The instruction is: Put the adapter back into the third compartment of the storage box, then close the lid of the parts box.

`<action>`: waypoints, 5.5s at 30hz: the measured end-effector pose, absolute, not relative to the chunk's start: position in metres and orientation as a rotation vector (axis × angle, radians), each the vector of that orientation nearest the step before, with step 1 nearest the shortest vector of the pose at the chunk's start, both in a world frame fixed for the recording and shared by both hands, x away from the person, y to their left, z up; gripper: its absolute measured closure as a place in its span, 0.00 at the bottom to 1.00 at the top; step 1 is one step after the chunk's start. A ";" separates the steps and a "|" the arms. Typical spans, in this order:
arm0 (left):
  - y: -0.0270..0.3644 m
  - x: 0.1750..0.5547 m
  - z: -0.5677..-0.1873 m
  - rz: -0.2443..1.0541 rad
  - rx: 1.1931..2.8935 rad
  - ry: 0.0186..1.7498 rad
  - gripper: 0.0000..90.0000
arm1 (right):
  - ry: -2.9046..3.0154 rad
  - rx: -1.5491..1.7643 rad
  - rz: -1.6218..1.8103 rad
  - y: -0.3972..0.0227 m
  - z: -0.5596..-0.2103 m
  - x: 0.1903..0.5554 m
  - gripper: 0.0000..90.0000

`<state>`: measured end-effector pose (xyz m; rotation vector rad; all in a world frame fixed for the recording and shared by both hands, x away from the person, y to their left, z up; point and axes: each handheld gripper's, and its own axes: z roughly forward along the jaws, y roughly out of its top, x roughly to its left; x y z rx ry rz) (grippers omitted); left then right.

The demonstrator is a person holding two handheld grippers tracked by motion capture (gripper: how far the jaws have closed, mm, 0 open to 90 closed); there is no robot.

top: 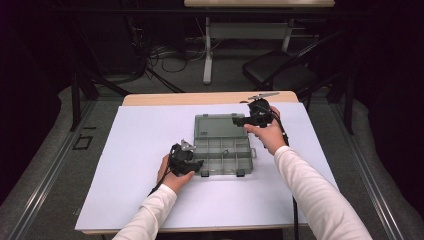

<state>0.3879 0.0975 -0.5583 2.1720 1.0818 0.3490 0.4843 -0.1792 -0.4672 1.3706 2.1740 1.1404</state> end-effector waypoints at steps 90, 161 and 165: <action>0.097 0.386 -0.558 0.364 2.174 1.080 0.56 | 2.260 1.855 1.015 -0.180 -0.542 0.525 0.26; 0.096 0.386 -0.558 0.381 2.176 1.075 0.56 | 2.216 1.689 1.222 -0.220 -0.517 0.516 0.93; 0.096 0.386 -0.559 0.383 2.169 1.081 0.57 | 2.224 1.656 1.229 -0.220 -0.517 0.514 0.93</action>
